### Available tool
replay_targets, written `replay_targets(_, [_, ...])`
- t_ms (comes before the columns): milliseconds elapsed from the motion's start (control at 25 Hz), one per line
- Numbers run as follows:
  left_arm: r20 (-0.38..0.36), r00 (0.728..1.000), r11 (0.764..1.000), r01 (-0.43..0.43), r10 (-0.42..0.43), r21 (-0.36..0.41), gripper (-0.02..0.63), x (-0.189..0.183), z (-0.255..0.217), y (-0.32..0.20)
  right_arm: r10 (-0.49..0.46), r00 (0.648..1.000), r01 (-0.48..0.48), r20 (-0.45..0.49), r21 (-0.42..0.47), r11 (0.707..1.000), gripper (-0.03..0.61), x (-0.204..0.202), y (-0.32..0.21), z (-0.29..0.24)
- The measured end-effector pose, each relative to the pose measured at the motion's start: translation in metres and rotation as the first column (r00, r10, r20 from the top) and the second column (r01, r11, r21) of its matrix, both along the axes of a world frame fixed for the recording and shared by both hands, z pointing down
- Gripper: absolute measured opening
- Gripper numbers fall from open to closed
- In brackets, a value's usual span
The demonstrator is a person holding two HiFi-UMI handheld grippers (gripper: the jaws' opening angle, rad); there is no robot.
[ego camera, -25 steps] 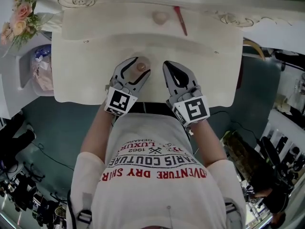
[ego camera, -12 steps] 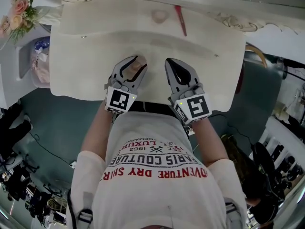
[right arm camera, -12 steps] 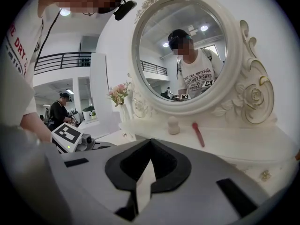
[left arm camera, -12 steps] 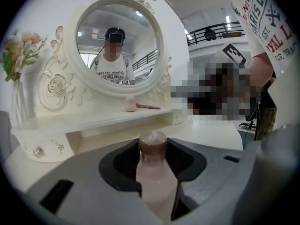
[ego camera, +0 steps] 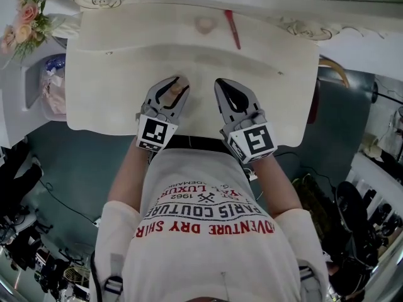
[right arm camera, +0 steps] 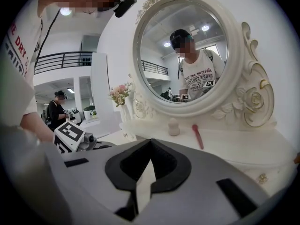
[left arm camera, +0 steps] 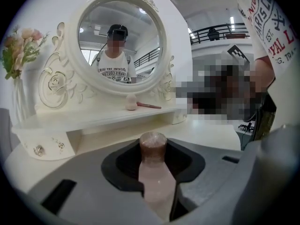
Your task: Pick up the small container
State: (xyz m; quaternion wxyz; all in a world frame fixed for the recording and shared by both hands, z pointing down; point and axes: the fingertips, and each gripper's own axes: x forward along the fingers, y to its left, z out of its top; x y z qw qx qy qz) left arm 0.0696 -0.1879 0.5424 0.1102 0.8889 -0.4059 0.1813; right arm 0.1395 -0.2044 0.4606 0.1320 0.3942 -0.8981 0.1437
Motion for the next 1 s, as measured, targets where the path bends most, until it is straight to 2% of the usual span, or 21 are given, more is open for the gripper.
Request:
replay_targets(200, [0.006, 1.000, 1.000, -0.026, 0.026, -0.002, 0.138, -0.001, -0.011, 0.001, 0.003, 1.000, -0.003, 0.000, 0.028, 1.000, -0.002, -0.003, 0.000, -0.011])
replay_targets(480, [0.004, 0.999, 0.997, -0.052, 0.052, 0.055, 0.138, -0.006, -0.057, -0.004, 0.015, 1.000, -0.015, 0.001, 0.069, 0.998, -0.002, -0.006, 0.003, -0.035])
replay_targets(1000, [0.006, 0.999, 0.973, -0.054, 0.054, 0.223, 0.138, -0.021, -0.162, -0.018, 0.065, 0.998, -0.068, 0.024, 0.183, 0.981, -0.002, 0.000, -0.001, -0.086])
